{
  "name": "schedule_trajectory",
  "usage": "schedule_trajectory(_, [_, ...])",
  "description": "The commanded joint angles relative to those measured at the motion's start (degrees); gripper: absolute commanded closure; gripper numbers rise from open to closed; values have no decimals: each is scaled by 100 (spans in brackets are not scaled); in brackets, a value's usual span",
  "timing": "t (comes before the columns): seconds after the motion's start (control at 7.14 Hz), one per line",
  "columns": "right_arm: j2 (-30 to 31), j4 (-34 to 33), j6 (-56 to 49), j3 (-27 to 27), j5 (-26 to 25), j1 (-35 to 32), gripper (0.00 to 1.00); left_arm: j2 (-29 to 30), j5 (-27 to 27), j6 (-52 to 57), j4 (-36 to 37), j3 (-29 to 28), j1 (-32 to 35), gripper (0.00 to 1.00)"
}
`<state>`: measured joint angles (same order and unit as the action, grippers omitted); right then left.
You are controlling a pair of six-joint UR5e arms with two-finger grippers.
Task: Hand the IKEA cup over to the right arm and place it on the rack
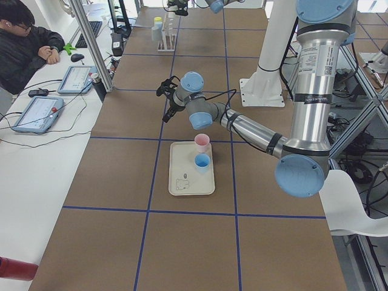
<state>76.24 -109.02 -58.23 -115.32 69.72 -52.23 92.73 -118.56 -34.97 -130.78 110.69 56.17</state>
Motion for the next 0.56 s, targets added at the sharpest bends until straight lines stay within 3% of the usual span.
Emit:
schedule_trajectory(0.0, [-21, 143, 22, 377, -292, 11, 100, 8, 0, -9, 0, -4, -1, 0])
schedule_trajectory(0.42, [-39, 531, 205, 765, -511, 11, 100, 8, 0, -9, 0, -4, -1, 0])
